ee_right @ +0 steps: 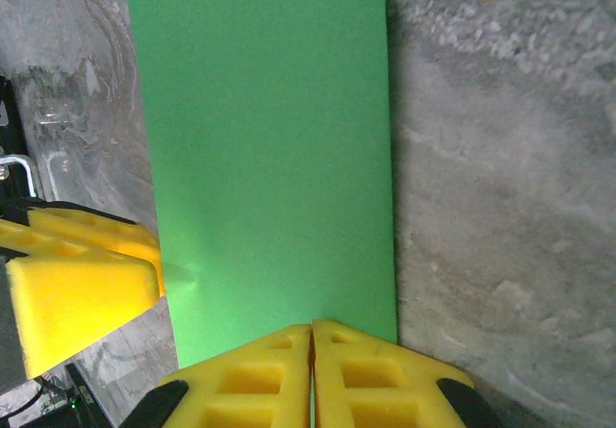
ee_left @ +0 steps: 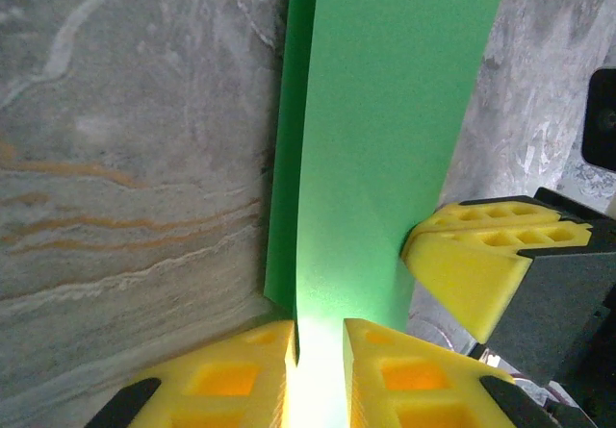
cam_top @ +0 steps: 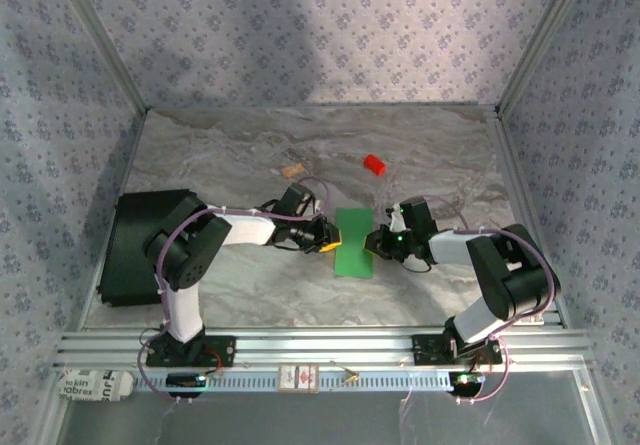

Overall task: Fold a paper plane with a square sheet of paper (pick it up from the middle)
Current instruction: Third fold the triangle at the center of the table.

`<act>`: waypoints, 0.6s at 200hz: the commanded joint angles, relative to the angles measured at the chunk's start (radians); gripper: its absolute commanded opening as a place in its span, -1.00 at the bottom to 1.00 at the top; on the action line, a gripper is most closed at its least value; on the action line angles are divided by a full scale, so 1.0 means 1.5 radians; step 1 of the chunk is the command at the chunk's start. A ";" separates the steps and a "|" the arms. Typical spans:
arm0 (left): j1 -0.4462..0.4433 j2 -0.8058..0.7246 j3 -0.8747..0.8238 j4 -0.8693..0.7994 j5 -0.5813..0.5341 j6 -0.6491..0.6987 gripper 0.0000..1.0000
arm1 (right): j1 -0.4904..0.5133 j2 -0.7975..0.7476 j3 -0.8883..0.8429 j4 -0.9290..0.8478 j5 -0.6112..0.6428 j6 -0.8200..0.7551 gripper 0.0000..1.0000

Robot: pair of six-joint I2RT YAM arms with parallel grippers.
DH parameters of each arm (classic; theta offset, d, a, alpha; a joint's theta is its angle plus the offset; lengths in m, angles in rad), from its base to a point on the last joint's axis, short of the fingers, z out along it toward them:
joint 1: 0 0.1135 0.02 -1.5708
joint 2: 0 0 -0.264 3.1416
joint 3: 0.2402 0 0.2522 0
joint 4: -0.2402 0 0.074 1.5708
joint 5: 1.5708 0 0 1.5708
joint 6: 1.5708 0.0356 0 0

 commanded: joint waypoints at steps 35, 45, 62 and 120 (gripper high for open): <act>-0.005 0.010 -0.013 0.012 0.012 -0.007 -0.61 | 0.007 0.002 -0.012 -0.041 0.030 0.003 -0.79; -0.004 0.010 -0.016 0.014 0.012 -0.009 -0.61 | 0.008 0.003 -0.012 -0.041 0.030 0.003 -0.79; -0.005 0.011 -0.017 0.012 0.010 -0.007 -0.61 | 0.008 0.003 -0.012 -0.041 0.031 0.003 -0.79; -0.005 0.012 -0.013 -0.016 -0.007 0.004 -0.51 | 0.009 0.004 -0.013 -0.031 0.032 0.010 -0.79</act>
